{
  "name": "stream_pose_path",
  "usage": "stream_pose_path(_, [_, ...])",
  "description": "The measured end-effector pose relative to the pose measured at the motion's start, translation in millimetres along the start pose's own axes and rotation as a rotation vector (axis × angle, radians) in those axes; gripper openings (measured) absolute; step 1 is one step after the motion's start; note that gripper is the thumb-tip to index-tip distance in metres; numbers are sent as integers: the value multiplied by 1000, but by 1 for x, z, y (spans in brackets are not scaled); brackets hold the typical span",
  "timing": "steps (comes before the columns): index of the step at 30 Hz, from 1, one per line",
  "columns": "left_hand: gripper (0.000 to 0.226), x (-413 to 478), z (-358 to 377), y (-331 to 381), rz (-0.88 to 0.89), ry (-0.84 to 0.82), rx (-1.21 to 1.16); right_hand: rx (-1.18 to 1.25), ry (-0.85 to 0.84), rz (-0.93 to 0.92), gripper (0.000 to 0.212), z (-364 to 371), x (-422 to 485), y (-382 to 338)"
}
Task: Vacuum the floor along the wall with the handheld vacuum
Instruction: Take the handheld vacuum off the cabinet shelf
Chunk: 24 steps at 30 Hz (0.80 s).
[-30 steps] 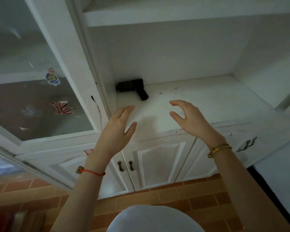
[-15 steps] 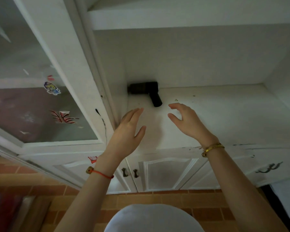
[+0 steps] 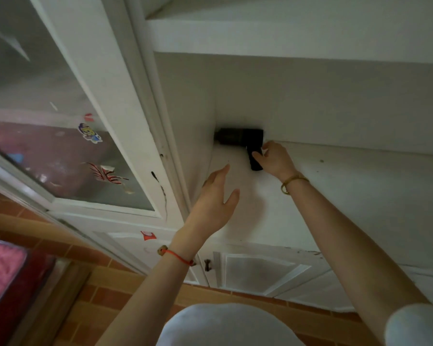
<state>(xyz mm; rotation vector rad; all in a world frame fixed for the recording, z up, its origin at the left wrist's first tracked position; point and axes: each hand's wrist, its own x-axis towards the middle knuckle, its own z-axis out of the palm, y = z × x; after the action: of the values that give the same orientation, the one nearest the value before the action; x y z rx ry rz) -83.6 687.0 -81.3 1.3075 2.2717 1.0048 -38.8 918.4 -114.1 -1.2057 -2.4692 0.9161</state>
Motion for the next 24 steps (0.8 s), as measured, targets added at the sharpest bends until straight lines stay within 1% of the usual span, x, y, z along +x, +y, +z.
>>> stream_pose_path(3, [64,7,6,1,-54,-24,-14,14,-11,28,37,13,19,5])
stream_pose_path(7, [64,14,11,0,-104,-20,-31,-2,-23,97,45,28,41,14])
stream_pose_path(9, [64,17,15,0,-123,-7,-53,0,-41,114,39,30,43,14])
stream_pose_path(11, [63,21,19,-1,-145,6,-75,13,-39,117,40,30,43,13])
stream_pose_path(15, [62,30,26,-4,-199,46,-141,113,1,112,44,26,40,11])
stream_pose_path(18, [57,39,29,-2,-306,103,-334,201,0,100,41,17,27,15])
stream_pose_path(20, [55,46,29,-1,-395,123,-522,251,0,82,34,10,14,19])
stream_pose_path(21, [57,51,29,-2,-437,126,-622,271,4,80,29,7,6,21])
stream_pose_path(22, [60,56,30,-2,-481,129,-719,284,11,78,29,4,-3,22])
stream_pose_path(24, [69,64,31,0,-545,142,-887,295,43,75,37,-2,-22,26])
